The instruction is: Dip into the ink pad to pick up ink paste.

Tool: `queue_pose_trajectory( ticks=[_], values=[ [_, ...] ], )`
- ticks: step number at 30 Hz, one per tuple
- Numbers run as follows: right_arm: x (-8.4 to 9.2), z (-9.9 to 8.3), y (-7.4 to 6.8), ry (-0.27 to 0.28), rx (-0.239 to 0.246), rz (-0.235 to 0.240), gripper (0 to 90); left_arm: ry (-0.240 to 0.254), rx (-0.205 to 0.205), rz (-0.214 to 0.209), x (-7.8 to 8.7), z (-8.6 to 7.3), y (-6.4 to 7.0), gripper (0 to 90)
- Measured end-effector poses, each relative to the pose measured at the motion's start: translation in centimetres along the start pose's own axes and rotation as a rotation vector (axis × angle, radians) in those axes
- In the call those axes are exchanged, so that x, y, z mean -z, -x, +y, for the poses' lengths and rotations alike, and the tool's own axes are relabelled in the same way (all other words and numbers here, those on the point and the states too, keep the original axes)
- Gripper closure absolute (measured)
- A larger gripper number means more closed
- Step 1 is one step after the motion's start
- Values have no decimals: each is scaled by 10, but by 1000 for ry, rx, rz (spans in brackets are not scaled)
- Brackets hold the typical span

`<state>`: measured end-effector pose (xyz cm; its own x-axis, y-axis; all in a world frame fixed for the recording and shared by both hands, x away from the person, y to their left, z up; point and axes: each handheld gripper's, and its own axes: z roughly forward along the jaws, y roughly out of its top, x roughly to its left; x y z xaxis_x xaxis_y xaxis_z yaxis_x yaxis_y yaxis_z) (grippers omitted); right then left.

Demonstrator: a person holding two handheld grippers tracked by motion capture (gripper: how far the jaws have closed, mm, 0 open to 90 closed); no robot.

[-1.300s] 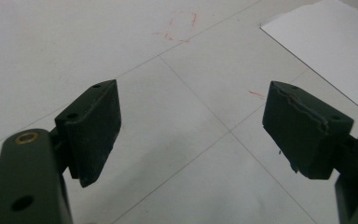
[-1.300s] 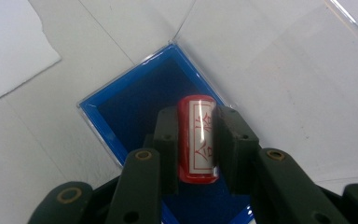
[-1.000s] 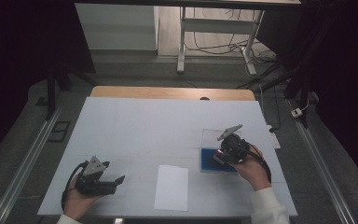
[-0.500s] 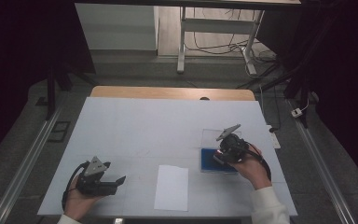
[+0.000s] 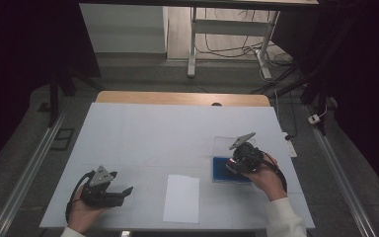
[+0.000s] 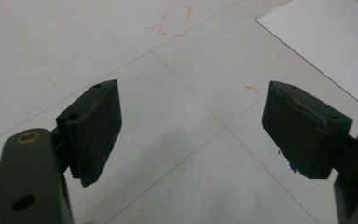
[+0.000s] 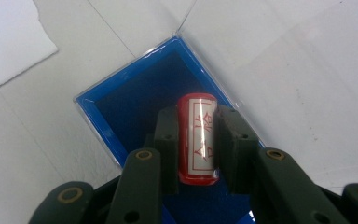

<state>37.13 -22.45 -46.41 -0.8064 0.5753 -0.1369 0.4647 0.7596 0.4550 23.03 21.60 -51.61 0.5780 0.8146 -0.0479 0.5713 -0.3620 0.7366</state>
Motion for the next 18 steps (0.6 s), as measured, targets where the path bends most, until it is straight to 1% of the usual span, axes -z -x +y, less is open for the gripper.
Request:
queue_pose_trajectory(
  ticks=[4,11,12,14,15,18],
  values=[
    [0,0,-1,3,-1,-7,709,-2,-3,-3,0,0,1,203],
    [0,-2,2,16,-10,7,707,-1,-2,0,0,0,0,203],
    [0,-2,2,18,-18,13,706,0,-2,0,0,0,0,203],
    [4,-3,5,40,-14,31,704,2,-1,1,1,0,0,203],
    [4,-3,5,40,-14,31,704,4,0,2,1,-1,0,203],
    [5,-4,8,51,-24,52,703,3,4,5,1,-1,-1,203]
  ],
)
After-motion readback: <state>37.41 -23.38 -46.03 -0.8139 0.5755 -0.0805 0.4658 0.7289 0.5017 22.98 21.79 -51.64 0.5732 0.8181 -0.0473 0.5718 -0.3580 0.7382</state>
